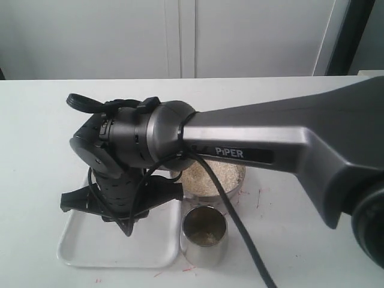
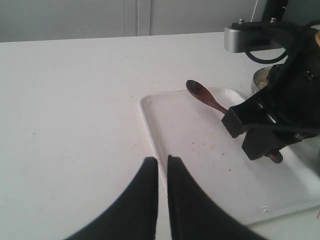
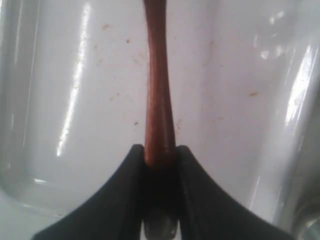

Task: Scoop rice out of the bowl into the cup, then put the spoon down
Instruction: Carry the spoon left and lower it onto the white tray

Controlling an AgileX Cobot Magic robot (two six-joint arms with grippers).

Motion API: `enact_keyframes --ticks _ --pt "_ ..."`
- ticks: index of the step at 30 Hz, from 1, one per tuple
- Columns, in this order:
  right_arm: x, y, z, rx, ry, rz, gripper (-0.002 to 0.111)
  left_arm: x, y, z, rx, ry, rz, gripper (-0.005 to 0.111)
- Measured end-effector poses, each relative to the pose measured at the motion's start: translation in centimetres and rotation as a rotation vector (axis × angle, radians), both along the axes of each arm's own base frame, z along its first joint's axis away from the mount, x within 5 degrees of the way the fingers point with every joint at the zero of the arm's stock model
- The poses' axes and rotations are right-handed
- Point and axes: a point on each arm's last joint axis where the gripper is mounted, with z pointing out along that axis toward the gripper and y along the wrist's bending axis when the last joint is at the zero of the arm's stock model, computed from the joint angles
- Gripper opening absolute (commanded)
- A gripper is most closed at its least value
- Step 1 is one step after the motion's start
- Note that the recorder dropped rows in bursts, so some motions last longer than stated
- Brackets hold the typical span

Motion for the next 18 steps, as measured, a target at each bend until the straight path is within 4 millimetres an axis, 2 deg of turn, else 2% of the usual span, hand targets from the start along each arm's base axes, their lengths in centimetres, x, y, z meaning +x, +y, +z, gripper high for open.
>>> enact_keyframes --ticks 11,18 --pt "-0.2 -0.1 -1.7 -0.065 0.062 0.017 0.000 0.0 0.0 0.0 0.000 0.000 0.000 0.014" --pt "-0.2 0.0 -1.6 -0.051 0.054 0.022 0.000 0.0 0.0 0.0 0.000 0.000 0.000 0.014"
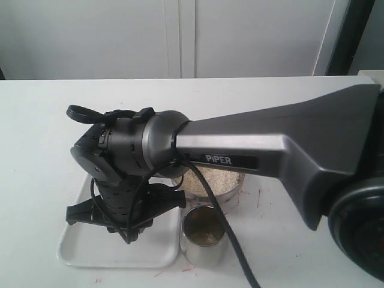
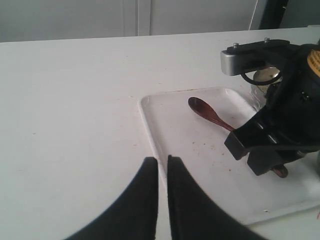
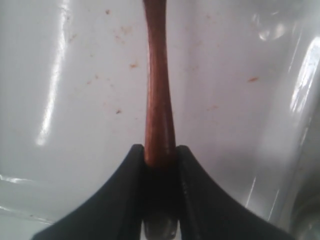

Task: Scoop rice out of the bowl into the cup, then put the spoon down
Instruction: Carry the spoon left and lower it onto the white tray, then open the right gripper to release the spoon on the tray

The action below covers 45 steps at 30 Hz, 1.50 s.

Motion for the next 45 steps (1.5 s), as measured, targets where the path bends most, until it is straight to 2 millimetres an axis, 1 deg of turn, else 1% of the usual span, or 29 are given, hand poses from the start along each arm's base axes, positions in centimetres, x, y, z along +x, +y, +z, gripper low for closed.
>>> enact_keyframes --ticks 2,6,10,16,23,30,33,36,39,43,45 --pt "0.1 0.1 0.0 0.012 -0.008 0.002 0.003 0.0 0.0 0.0 0.000 0.000 0.000 0.014" --pt "0.1 0.2 0.0 0.021 -0.015 0.004 0.013 0.0 0.0 0.0 0.000 0.000 0.000 0.014" --pt "0.1 0.2 0.0 0.022 -0.016 0.004 0.019 0.0 0.0 0.0 0.000 0.000 0.000 0.014" --pt "0.2 0.2 0.1 0.019 -0.023 0.008 0.020 0.0 0.0 0.0 0.000 0.000 0.000 0.014" --pt "0.3 0.2 0.1 0.016 -0.030 0.013 0.028 0.0 0.0 0.0 0.000 0.000 0.000 0.014" --pt "0.3 0.2 0.1 0.016 -0.032 0.014 0.028 0.0 0.0 0.0 0.000 0.000 0.000 0.014" --pt "0.3 0.2 0.1 0.009 -0.035 0.040 0.028 0.0 0.0 0.0 0.000 0.000 0.000 0.014" --pt "0.1 0.3 0.1 -0.014 -0.041 0.127 0.028 0.0 0.0 0.0 0.000 0.000 0.000 0.014" --pt "-0.8 0.7 1.1 -0.033 -0.058 0.210 0.028 0.0 0.0 0.0 0.000 0.000 0.000 0.014" --pt "-2.6 1.0 3.7 -0.103 -0.146 0.321 0.028 0.0 0.0 0.0 0.000 0.000 0.000 0.014" --pt "-3.3 0.8 5.1 -0.131 -0.187 0.365 0.025 0.0 0.0 0.0 0.000 0.000 0.000 0.014"
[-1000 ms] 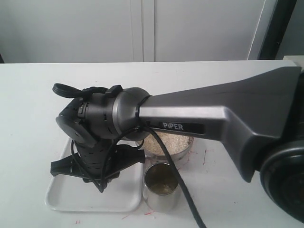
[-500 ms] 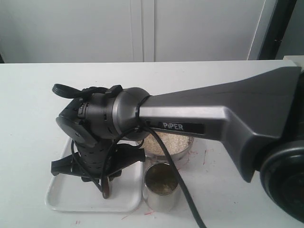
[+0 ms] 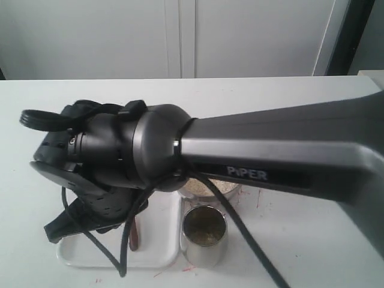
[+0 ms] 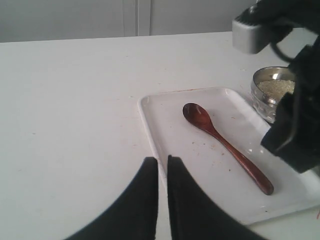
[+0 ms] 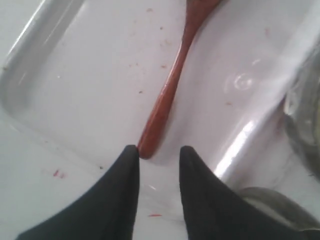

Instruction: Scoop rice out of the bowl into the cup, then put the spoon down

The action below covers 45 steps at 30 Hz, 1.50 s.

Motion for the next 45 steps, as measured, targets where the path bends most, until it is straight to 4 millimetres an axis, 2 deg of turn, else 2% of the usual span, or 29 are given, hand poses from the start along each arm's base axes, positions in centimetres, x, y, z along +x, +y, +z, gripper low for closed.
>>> enact_keyframes --ticks 4,7,16,26,29,33,39,45 --pt "-1.1 -1.1 2.5 -0.074 -0.093 0.150 0.020 0.0 0.0 0.0 0.000 0.000 0.000 0.014" --pt "-2.1 -2.6 3.9 -0.112 -0.117 0.219 0.017 0.0 0.0 0.0 0.000 0.000 0.000 0.014" --pt "-5.8 -9.4 6.7 -0.149 -0.197 0.285 0.017 0.0 0.0 0.0 0.000 0.000 0.000 0.014" --pt "-10.9 -17.6 8.0 -0.075 -0.292 0.333 0.017 0.0 0.0 0.0 0.000 0.000 0.000 0.014" --pt "-12.2 -19.5 8.2 -0.045 -0.329 0.358 0.010 0.0 0.0 0.0 0.000 0.000 0.000 0.014" --pt "-13.5 -21.3 8.4 -0.006 -0.386 0.402 0.000 0.0 0.0 0.0 0.000 0.000 0.000 0.014" --pt "-14.8 -23.6 8.4 0.002 -0.386 0.374 0.000 0.0 0.0 0.0 0.000 0.000 0.000 0.014" --pt "-14.5 -24.5 8.9 -0.079 -0.450 0.371 0.000 0.0 0.0 0.0 0.000 0.000 0.000 0.014"
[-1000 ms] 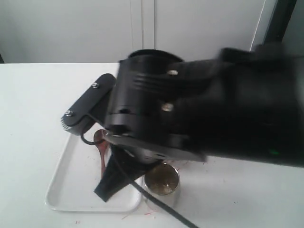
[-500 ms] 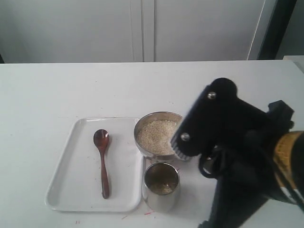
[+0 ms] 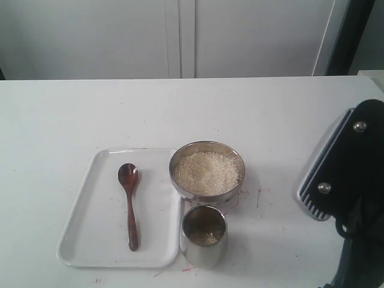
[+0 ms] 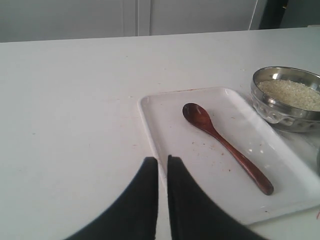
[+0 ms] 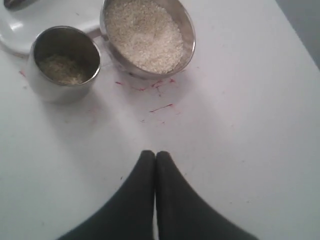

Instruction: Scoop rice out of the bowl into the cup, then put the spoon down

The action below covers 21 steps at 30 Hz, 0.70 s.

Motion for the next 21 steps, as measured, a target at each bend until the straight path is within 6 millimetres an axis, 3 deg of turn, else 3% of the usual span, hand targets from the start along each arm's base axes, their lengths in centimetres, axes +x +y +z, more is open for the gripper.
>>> enact_keyframes --ticks 5,13,21 --pt "0.4 0.2 0.5 -0.003 -0.082 0.038 0.000 0.0 0.0 0.0 0.000 0.000 0.000 0.014" --pt "0.8 0.4 2.2 0.277 -0.264 0.149 0.000 0.0 0.0 0.0 0.000 0.000 0.000 0.014" --pt "-0.4 -3.5 -1.5 0.509 -0.350 0.003 0.000 0.0 0.0 0.0 0.000 0.000 0.000 0.014"
